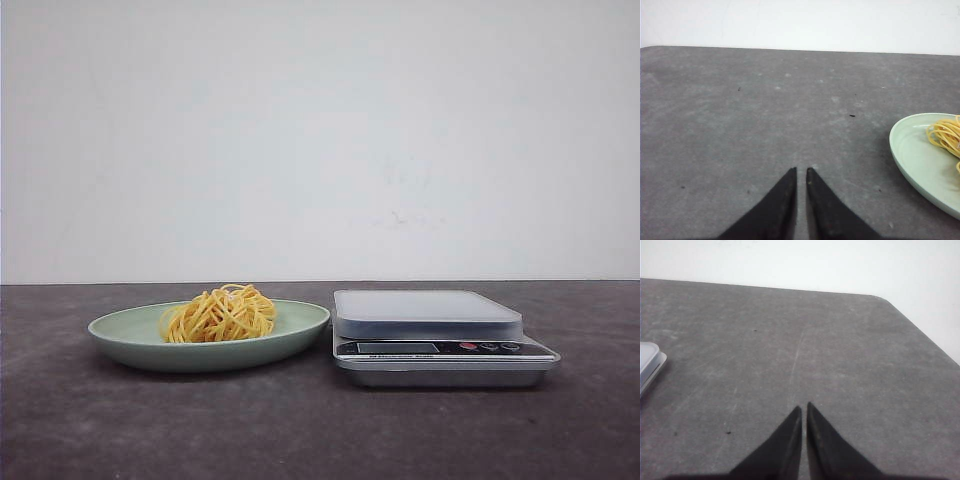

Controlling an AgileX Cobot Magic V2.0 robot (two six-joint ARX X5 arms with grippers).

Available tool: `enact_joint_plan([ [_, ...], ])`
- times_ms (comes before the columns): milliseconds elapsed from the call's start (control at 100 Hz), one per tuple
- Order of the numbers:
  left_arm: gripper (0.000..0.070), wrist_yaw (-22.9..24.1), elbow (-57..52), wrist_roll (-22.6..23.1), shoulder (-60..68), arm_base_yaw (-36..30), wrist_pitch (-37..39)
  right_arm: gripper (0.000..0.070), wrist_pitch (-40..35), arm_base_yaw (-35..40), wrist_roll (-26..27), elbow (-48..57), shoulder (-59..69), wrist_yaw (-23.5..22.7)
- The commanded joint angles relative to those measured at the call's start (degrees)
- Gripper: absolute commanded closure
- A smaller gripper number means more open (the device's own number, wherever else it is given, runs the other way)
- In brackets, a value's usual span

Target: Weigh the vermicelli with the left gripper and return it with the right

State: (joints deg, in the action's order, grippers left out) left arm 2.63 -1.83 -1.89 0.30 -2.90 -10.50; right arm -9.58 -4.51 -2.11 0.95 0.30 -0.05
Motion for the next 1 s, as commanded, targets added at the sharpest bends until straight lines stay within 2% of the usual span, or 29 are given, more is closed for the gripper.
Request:
enact_joint_plan([
  [0, 0.07, -0.3, 1.0, 0.3, -0.1, 0.0, -0.3, 0.069, 0.8, -0.1, 0.6, -0.2, -0.1, 0.0],
  [650, 0.07, -0.3, 1.0, -0.7, -0.1, 0.0, -0.1, 0.069, 1.0, -0.1, 1.2, -0.2, -0.1, -0.8],
  [780, 0.07, -0.3, 1.0, -0.9, -0.1, 0.0, -0.1, 0.0691, 2.1, -0.1, 6.8, -0.2, -0.1, -3.3],
  [900, 0.0698, -0.3, 0.9, -6.3, -0.1, 0.0, 2.2, 0.0694, 5.8, -0.1, 13.7, 0.3, -0.1, -5.2],
  [990, 0.0695, -0.3, -0.9, -8.9, 0.0, 0.0, 3.1, 0.0696, 4.7, -0.1, 21.7, 2.6, 0.0, -5.2],
])
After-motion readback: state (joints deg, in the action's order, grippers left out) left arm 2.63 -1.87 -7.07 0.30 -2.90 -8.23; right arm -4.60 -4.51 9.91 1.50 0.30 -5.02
